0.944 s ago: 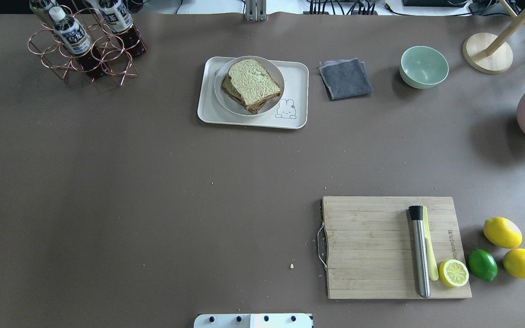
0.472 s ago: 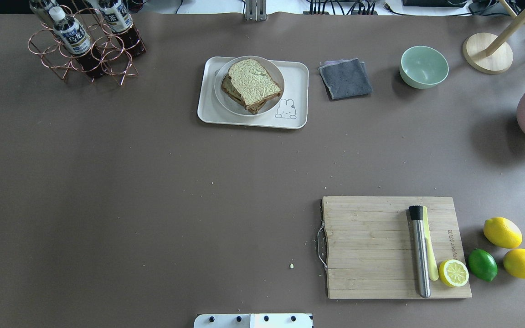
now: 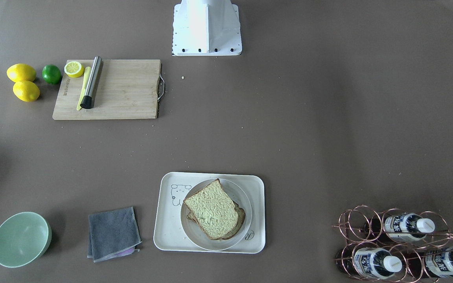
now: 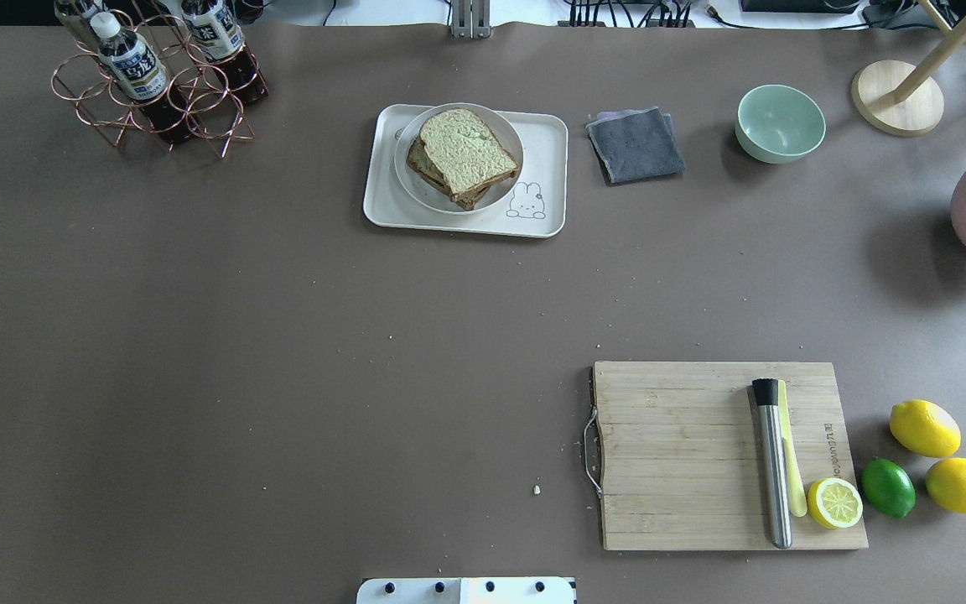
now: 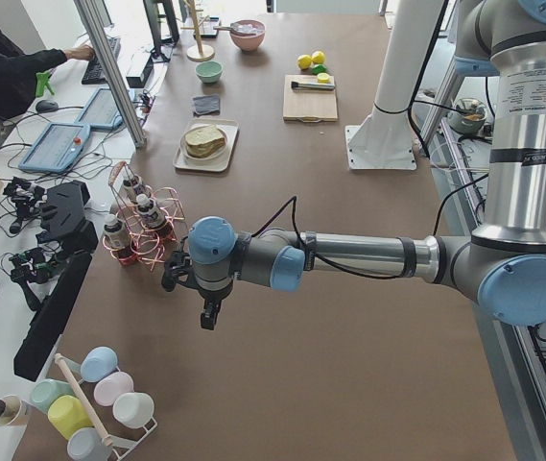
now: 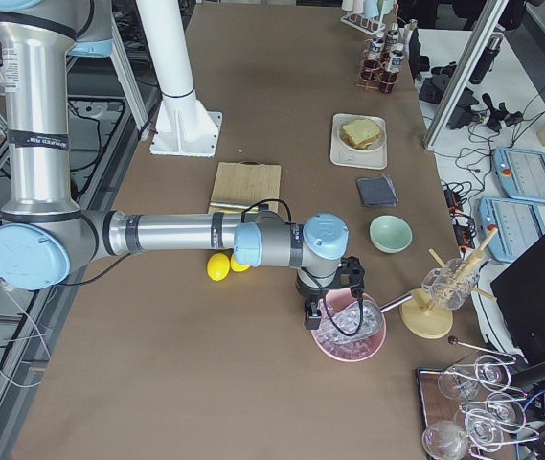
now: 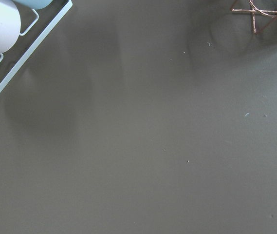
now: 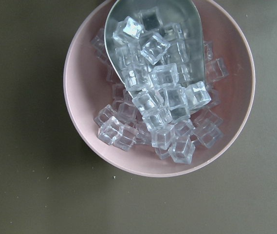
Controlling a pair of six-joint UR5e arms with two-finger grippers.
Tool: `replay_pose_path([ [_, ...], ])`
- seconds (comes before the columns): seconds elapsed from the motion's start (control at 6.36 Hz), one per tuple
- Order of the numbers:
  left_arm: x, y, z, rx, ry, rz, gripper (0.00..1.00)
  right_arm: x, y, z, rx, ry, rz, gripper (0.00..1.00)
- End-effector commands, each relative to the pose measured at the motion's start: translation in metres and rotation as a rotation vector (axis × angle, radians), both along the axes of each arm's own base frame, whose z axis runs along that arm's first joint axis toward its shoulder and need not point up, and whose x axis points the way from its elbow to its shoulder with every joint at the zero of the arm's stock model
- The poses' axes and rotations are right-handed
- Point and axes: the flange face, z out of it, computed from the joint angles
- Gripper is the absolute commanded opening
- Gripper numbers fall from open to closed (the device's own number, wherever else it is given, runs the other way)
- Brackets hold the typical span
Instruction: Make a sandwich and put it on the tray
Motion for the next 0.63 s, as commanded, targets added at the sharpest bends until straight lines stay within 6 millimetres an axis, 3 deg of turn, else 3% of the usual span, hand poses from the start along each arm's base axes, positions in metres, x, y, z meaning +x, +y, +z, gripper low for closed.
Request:
replay_pose_path([
  [0.0,0.0,-0.0003,0.0011,0.002,0.0,0.0,0.98,-0.0001,-0.0001,0.0009,-0.002,-0.002,0.0,1.0],
  [0.47,0.0,-0.0003,0.0011,0.0,0.0,-0.002,0.98,-0.0002,-0.0037,-0.0027,0.006,-0.001,0.0,1.0],
])
